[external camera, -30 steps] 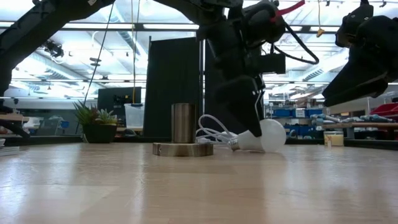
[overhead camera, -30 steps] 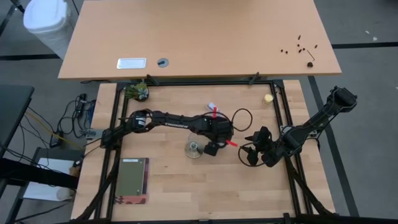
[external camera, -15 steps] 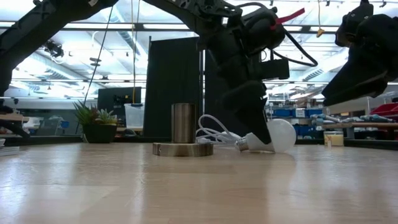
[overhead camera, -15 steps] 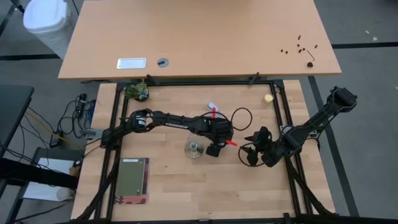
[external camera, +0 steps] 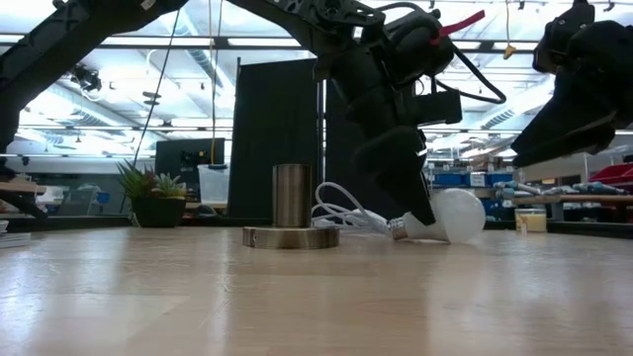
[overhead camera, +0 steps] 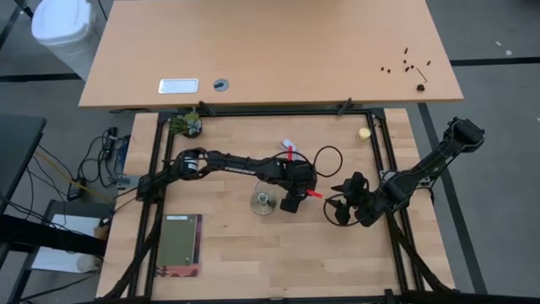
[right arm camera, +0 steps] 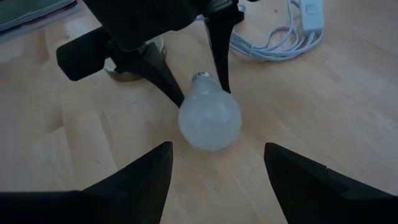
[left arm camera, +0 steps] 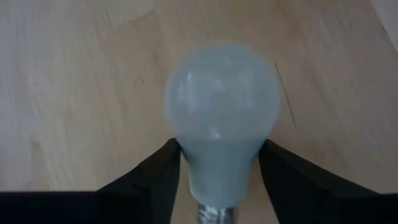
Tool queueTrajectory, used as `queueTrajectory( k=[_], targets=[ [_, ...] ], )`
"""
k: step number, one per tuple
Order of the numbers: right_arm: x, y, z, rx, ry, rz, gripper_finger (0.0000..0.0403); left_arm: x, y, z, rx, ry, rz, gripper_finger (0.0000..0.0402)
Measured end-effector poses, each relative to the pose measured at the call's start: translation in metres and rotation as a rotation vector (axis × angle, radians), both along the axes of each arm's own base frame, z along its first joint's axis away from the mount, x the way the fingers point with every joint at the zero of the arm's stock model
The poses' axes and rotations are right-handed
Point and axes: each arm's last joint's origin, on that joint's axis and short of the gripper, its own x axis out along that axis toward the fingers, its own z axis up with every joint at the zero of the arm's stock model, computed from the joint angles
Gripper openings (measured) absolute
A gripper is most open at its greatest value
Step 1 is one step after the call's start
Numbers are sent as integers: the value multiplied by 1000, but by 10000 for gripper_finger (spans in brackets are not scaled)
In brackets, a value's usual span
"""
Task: Screw lightbulb
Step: Insert the lightbulb into the lamp
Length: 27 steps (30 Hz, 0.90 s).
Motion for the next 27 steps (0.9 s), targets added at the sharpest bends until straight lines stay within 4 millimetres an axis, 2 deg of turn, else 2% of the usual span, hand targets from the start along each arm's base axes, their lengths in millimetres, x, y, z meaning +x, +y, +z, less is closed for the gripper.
queueTrajectory(
  k=[5,8,11,14,18,23,27],
  targets=[
    [1,1,1,9,-18,5,263,2,-1,-7,-5,8,-3,199],
    [2,2,2,10,-27,11,263,4,-1,-20,-10,23,-10,219],
    [2,2,2,9,-28,13,263,5,-1,-23,-2,26,-8,240],
    [2,2,2,4,-25,16,263,5,-1,-24,15,28,-3,243],
    [2,2,2,0,-22,17,263,5,-1,-24,21,34,-2,212],
    [1,1,3,-7,-21,24,263,3,-3,-19,24,76,-1,137],
    [0,-1,8,-7,-42,32,263,3,-2,-4,35,127,12,134]
  ],
)
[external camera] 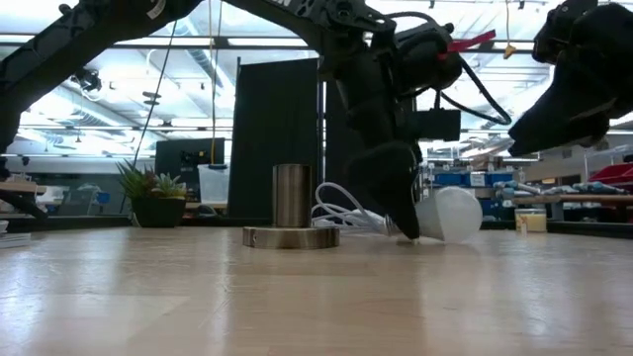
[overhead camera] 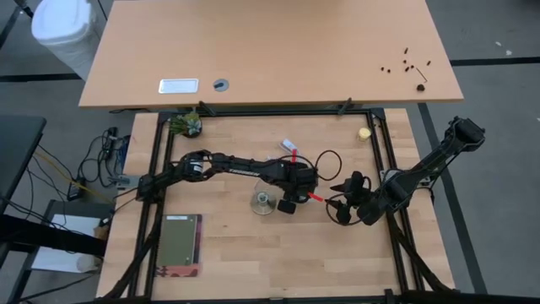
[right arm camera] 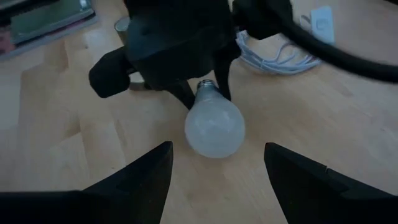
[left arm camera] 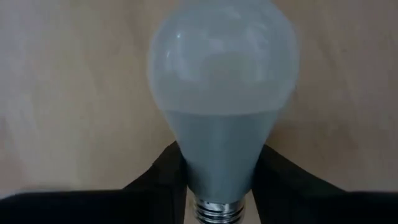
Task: Screw lightbulb
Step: Insert the lightbulb into the lamp
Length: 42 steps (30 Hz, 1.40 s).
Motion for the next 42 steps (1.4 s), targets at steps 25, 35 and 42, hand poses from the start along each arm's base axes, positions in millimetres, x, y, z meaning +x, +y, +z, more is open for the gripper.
queueTrajectory(
  k=[25,35,42],
  targets=[
    [15,8,20,-26,-183,119,263,-46,-20,92,-196,334,98,154],
    [37,24,-1,-23,-168,166,263,-65,-60,113,-158,355,34,155],
    [37,24,4,-26,-196,178,263,-87,-77,155,-118,238,23,156]
  ],
)
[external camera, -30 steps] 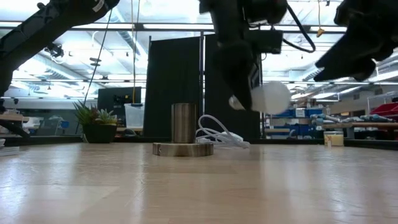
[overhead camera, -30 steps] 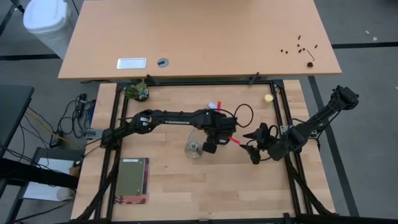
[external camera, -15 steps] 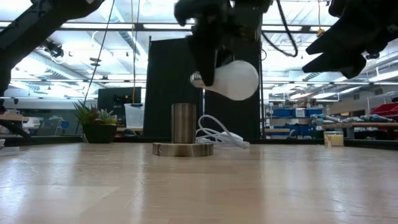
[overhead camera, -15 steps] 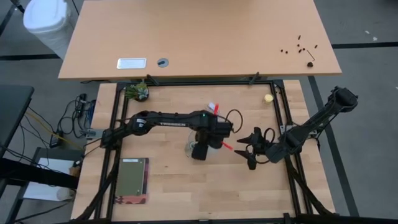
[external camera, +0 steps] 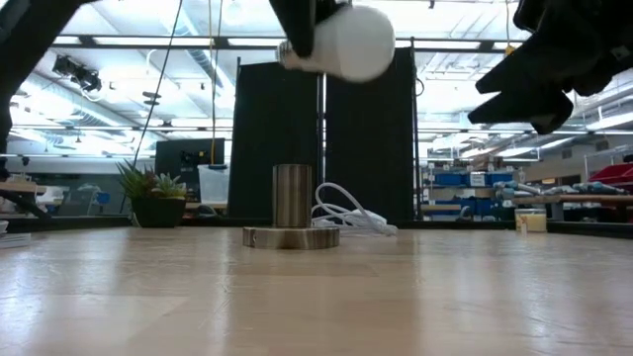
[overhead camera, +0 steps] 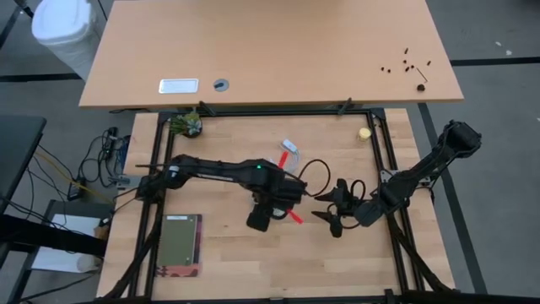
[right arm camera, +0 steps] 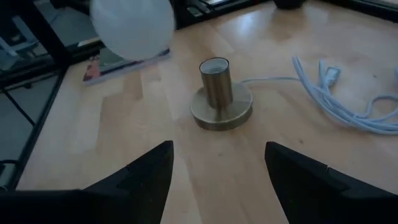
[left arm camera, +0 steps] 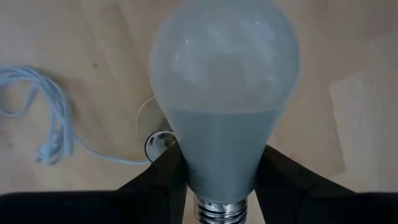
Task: Screw lightbulb
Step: Insert the lightbulb into the lamp
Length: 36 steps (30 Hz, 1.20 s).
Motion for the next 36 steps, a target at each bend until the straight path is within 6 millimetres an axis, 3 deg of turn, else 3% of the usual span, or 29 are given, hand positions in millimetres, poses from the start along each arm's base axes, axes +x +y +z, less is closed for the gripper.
queueTrajectory(
  k=[6,11,19,28,36],
  targets=[
    [-1,-2,8,0,-41,10,263,-18,-9,30,33,-95,-3,156],
    [-2,-1,11,-25,-51,28,263,-28,-21,36,35,-171,-28,156],
    [0,0,14,-31,-76,37,263,-40,-25,3,16,-257,-38,156],
    [5,2,14,30,-121,14,263,-65,-12,-31,-50,-544,22,156],
    [42,2,18,-23,-94,47,263,-81,0,-76,-28,-749,108,156]
  ],
)
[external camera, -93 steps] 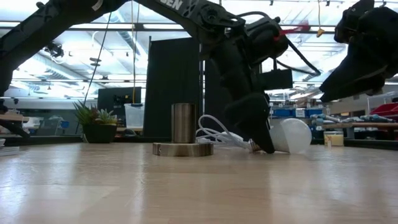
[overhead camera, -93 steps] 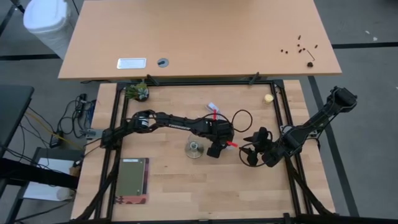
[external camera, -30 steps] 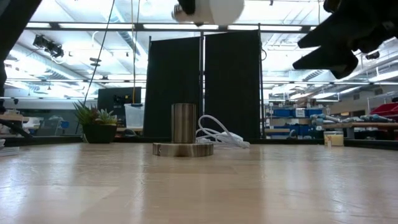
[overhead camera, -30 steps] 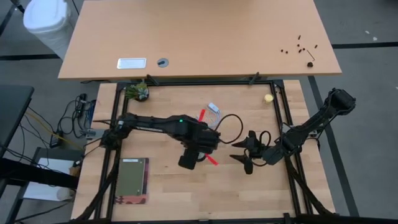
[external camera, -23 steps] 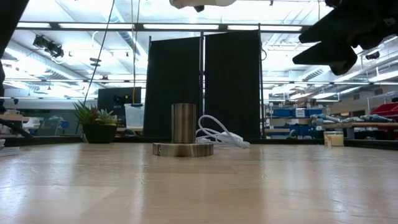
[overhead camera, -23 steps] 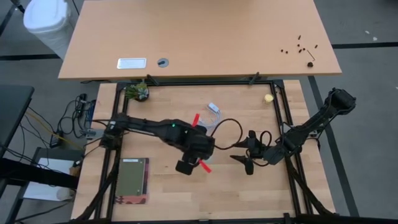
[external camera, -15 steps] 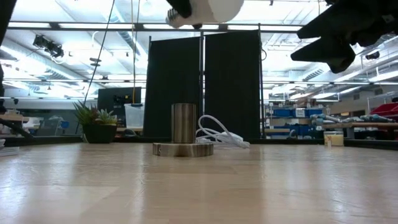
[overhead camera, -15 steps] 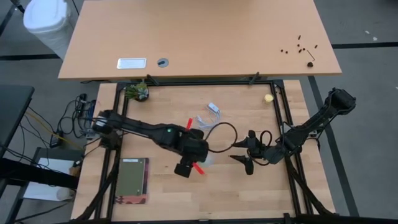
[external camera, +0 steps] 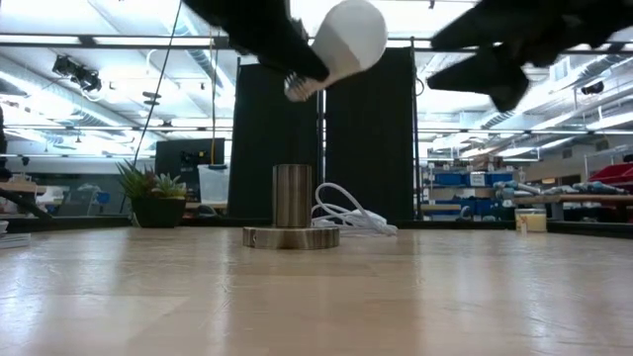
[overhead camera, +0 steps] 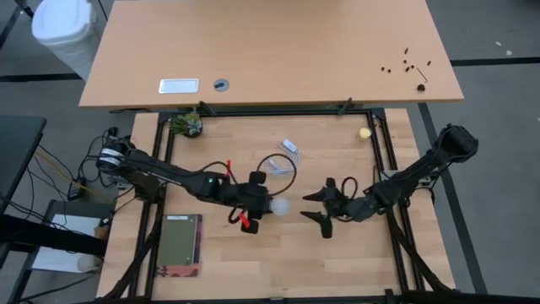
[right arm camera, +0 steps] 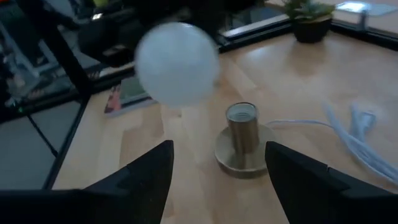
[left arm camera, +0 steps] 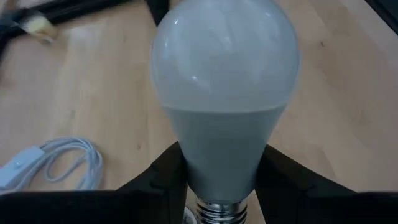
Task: Screw lightbulb
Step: Insert the lightbulb into the lamp
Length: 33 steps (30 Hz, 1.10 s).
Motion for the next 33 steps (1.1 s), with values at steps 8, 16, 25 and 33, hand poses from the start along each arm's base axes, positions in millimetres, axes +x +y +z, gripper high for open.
queueTrajectory(
  k=[8,16,25,33],
  targets=[
    [24,-16,7,5,13,28,263,-9,6,-37,-43,-165,70,156],
    [29,-27,9,37,22,41,263,-24,13,-55,-57,-369,165,156],
    [43,-40,20,-4,11,95,263,-43,19,-70,-113,-502,240,156],
    [73,-35,9,-85,78,169,263,-57,23,-77,-187,-586,272,156]
  ],
)
